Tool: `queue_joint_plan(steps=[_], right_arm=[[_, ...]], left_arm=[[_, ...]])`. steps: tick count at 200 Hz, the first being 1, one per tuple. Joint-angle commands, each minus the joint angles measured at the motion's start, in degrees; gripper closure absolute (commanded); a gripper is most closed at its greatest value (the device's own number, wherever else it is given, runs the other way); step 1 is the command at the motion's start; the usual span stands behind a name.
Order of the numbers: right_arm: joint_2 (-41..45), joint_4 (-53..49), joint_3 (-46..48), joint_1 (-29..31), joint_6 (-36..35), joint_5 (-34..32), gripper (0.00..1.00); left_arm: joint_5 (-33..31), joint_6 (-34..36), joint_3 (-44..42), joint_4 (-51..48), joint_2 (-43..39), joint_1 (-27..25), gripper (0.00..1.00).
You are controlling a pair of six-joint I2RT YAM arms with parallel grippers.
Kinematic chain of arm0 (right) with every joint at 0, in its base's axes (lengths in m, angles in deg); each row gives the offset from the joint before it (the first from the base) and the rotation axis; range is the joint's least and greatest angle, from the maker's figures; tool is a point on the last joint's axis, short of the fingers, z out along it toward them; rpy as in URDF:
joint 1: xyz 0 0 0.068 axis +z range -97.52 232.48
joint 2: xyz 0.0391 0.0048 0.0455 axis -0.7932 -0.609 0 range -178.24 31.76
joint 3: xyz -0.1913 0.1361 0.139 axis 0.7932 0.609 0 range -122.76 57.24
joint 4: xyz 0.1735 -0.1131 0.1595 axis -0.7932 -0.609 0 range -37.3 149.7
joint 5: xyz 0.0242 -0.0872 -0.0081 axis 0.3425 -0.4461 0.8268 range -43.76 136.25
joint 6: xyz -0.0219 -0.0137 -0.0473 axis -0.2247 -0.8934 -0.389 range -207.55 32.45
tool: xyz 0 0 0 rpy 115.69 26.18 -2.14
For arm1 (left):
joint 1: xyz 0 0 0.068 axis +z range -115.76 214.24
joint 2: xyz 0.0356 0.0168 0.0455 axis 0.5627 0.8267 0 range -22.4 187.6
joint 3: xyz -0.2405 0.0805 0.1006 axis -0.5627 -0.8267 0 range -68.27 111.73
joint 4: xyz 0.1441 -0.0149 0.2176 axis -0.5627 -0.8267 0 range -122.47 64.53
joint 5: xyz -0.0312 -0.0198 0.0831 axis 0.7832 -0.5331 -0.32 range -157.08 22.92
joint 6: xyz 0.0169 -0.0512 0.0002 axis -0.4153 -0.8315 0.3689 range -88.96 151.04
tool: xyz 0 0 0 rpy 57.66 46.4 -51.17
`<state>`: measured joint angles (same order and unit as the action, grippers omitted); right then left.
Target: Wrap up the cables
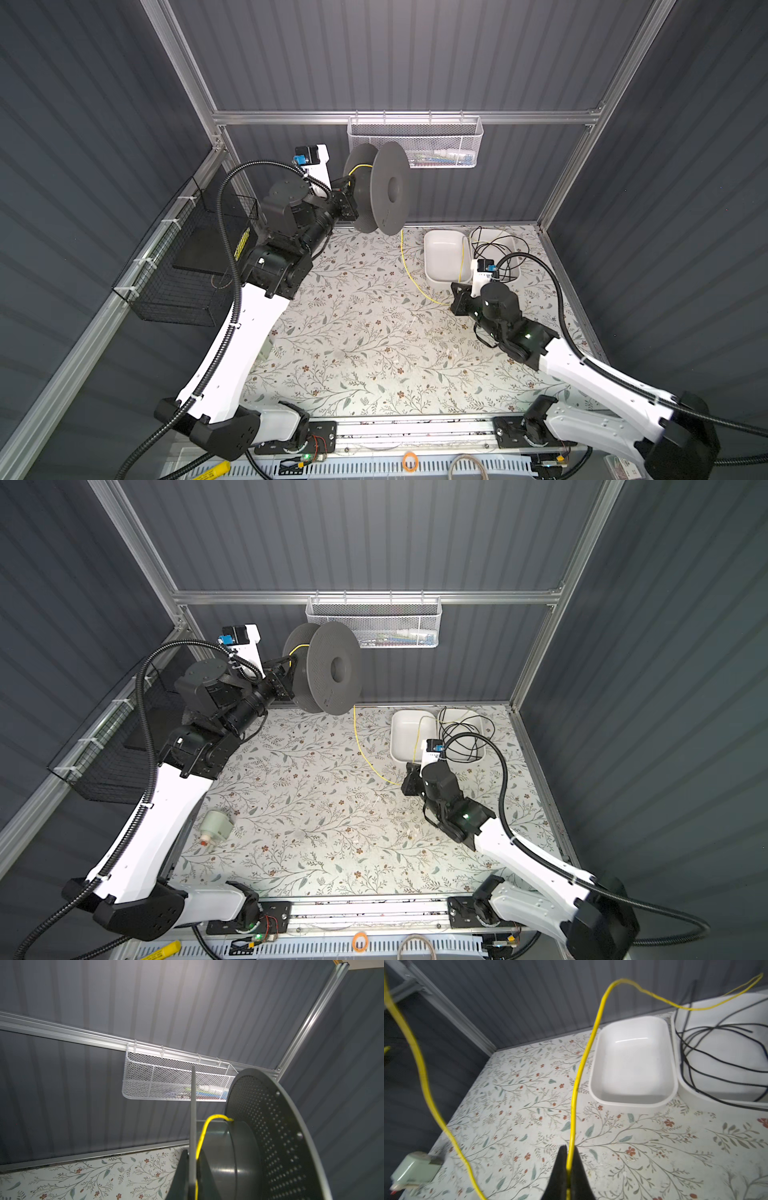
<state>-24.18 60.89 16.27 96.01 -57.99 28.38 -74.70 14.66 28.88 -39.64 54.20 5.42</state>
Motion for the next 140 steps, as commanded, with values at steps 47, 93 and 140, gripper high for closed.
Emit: queue_joint_plan(steps=[47, 93, 140], right_arm=[[10.0, -8.3, -12.1, 17.2, -10.7, -17.8, 1.0], [4.1, -5.1, -22.9, 23.1, -16.8, -14.9, 1.0], [-1.7, -1.1, -26.9, 23.4, -12.1, -5.4, 1.0]], left_arm=[[-19.0, 8.5, -12.9, 16.1, -1.1, -7.7, 1.0], [-28.0, 15.5, -20.9, 23.3, 1.0, -12.8, 1.0], [-32.1, 11.5, -24.5, 26.0, 3.4, -13.4, 1.0]])
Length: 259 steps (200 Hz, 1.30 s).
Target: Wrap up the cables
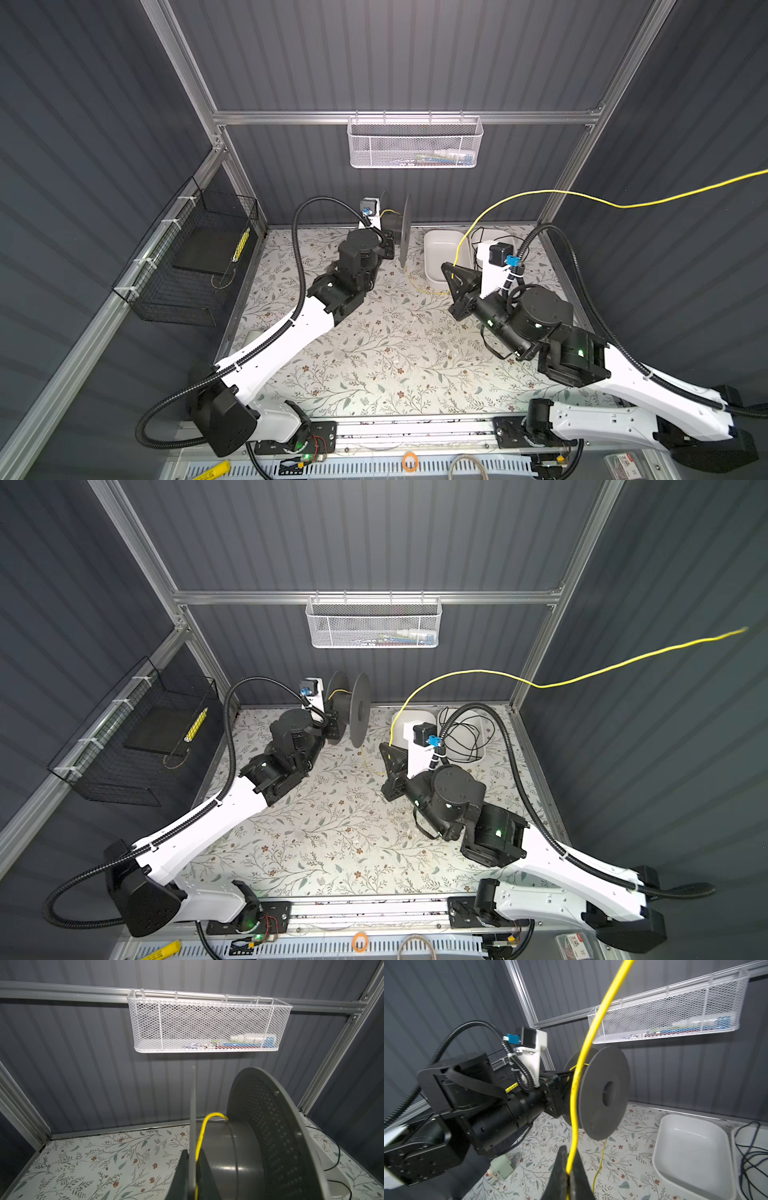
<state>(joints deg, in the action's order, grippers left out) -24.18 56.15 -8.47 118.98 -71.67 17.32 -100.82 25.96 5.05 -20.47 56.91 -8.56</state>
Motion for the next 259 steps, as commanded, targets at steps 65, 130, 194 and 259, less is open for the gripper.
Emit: queue_joint_plan(steps=[65, 130, 194, 259], right_arm=[[-10.5, 2.4, -14.1, -5.7, 5.3, 17.9, 1.0], [-21.5, -4.4, -33.4, -18.5, 10.1, 33.3, 1.0], [-28.1, -9.7, -43.7, -29.3, 9.9, 37.7, 1.0], [-27.8, -3.3, -36.7, -44.7, 16.2, 43.4, 1.0]], left_arm=[[-7.9, -1.0, -5.2, 4.6, 4.0, 0.3, 1.0], [-3.2, 2.4, -14.3, 1.8, 2.0, -1.9, 1.0], [0.4, 9.0, -22.5, -7.0, -6.0, -6.9, 1.0], [5.1, 1.2, -25.2, -24.7, -19.2, -10.3, 1.0]])
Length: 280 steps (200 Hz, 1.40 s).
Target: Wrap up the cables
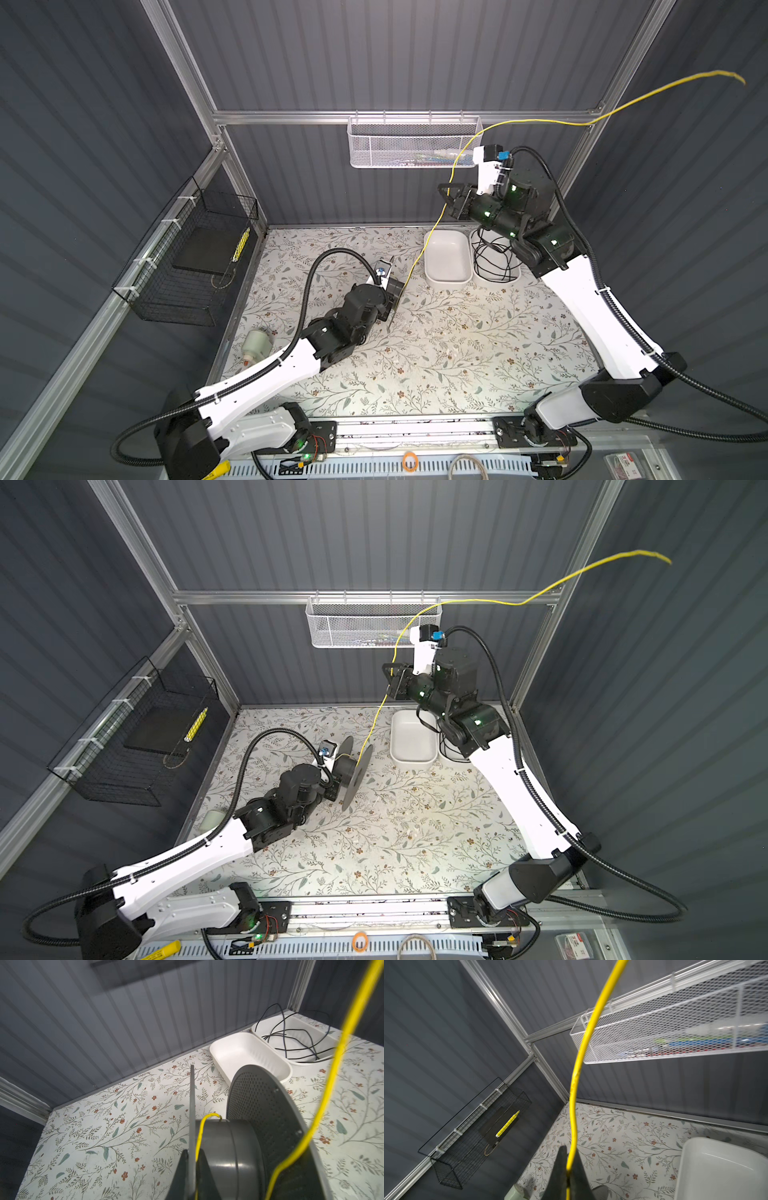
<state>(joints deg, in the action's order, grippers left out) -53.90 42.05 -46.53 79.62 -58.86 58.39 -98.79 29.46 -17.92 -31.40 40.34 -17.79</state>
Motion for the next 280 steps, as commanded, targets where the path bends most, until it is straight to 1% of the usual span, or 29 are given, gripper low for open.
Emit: queue_joint_plan(steps=[1, 17, 39, 53, 57, 71, 100, 156, 175, 192, 202, 215, 222, 229, 247, 271, 280], right_arm=[[1.9, 11.0, 1.6, -5.6, 3.5, 2.5, 1.0], [1.5, 14.1, 4.2, -8.9, 6.7, 4.3, 1.0], [0.9, 19.3, 8.0, -12.9, 11.1, 6.4, 0.99], [0.6, 23.5, 10.8, -14.8, 14.5, 6.5, 0.99], [0.5, 24.7, 11.5, -15.3, 15.5, 8.7, 0.98], [-0.1, 28.0, 13.2, -16.8, 18.4, 9.7, 0.98], [-1.6, 33.5, 15.9, -18.1, 22.6, 10.8, 0.97], [-3.4, 46.1, 22.3, -18.5, 31.5, 12.5, 0.91], [-3.6, 49.2, 24.6, -18.5, 34.0, 12.2, 0.89], [-4.1, 49.9, 25.4, -18.5, 34.9, 11.8, 0.87], [-4.2, 49.6, 25.5, -18.5, 35.0, 11.5, 0.89], [-4.1, 47.9, 25.3, -18.5, 34.5, 11.0, 0.96], [-3.7, 47.2, 25.6, -18.5, 34.0, 10.2, 0.97], [-3.4, 46.6, 25.6, -18.6, 33.3, 9.8, 0.97], [-3.0, 43.8, 24.5, -20.2, 32.4, 9.6, 0.93], [-3.5, 39.2, 20.9, -22.9, 29.8, 10.3, 0.93], [-4.1, 37.3, 19.5, -23.7, 28.5, 10.5, 0.96]], left_arm=[[3.1, -2.6, -2.3, -14.1, -2.7, -1.1, 1.0], [4.7, -4.4, -2.3, -17.6, -4.3, -2.2, 1.0], [5.0, -6.3, -1.9, -21.8, -4.9, -4.0, 1.0], [4.9, -7.0, -1.5, -24.2, -4.7, -4.9, 1.0], [5.1, -7.1, -1.4, -24.7, -4.6, -5.0, 1.0], [5.7, -7.8, -1.4, -25.5, -4.3, -5.5, 1.0], [6.3, -8.5, -1.1, -26.3, -3.8, -6.7, 1.0], [9.0, -9.5, 0.7, -25.3, -1.5, -8.2, 1.0], [9.1, -8.6, 1.3, -24.7, -1.1, -8.5, 1.0], [8.9, -8.0, 1.2, -23.4, -1.6, -8.5, 1.0], [8.9, -7.9, 1.5, -23.1, -1.6, -8.5, 1.0], [8.8, -7.8, 2.1, -23.7, -1.3, -8.5, 1.0], [8.6, -7.7, 2.3, -24.1, -1.1, -8.5, 1.0], [8.2, -7.7, 2.3, -24.4, -1.3, -8.5, 1.0], [8.0, -7.8, 2.2, -25.5, -2.2, -8.5, 1.0], [7.3, -8.3, 1.9, -27.7, -4.6, -8.5, 1.0], [7.0, -8.3, 1.9, -28.6, -5.5, -8.5, 1.0]])
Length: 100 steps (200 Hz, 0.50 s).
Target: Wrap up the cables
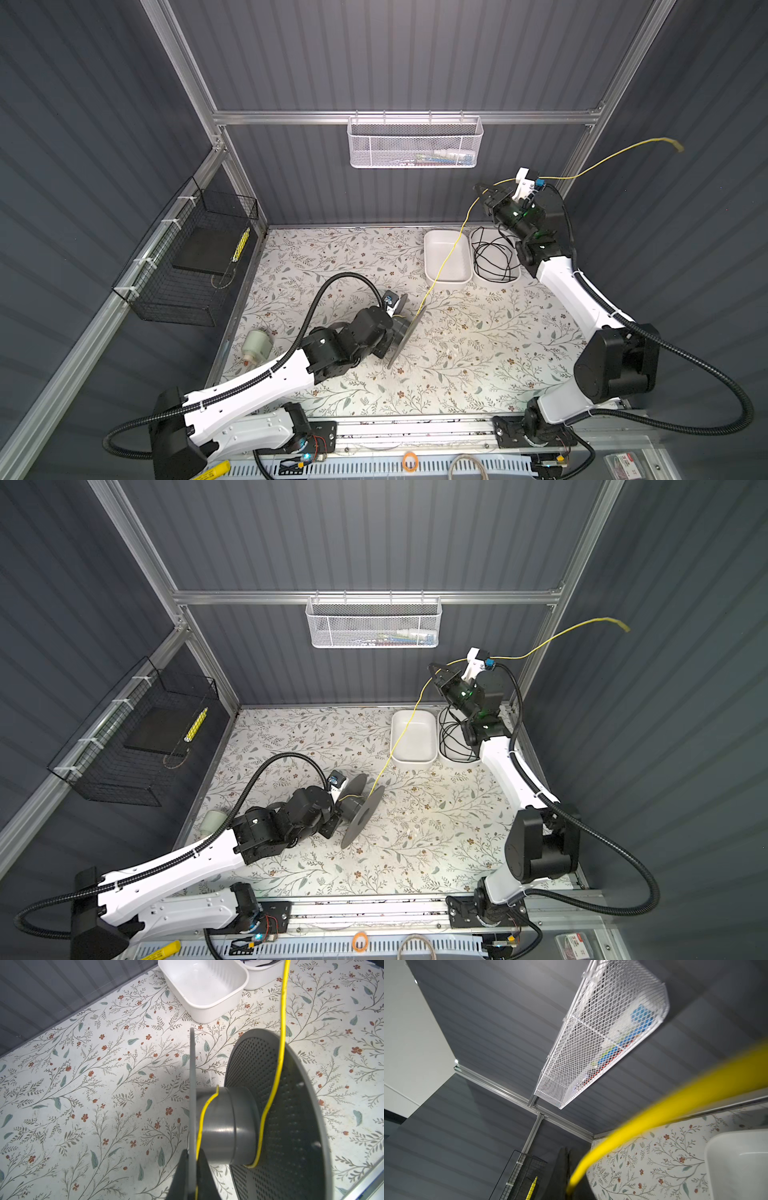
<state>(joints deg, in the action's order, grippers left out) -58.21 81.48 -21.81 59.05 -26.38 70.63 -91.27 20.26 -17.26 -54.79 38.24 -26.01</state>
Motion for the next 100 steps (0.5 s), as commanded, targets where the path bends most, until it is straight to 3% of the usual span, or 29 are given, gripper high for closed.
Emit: queue_joint_plan(steps=[1, 50, 100], right_arm=[[0.2, -2.4, -5.4, -3.3, -4.1, -1.8, 0.96], [-4.5, -10.4, -12.5, -5.3, -10.9, -2.1, 1.0], [-5.5, -9.9, -3.4, -4.6, -16.8, -8.4, 1.0]], left_arm=[[-0.7, 0.9, 1.2, -5.3, -3.4, -0.3, 1.0], [1.8, 1.0, 4.5, -10.7, -6.1, -0.3, 1.0], [7.1, 2.1, 14.7, -12.3, -9.1, -0.3, 1.0]])
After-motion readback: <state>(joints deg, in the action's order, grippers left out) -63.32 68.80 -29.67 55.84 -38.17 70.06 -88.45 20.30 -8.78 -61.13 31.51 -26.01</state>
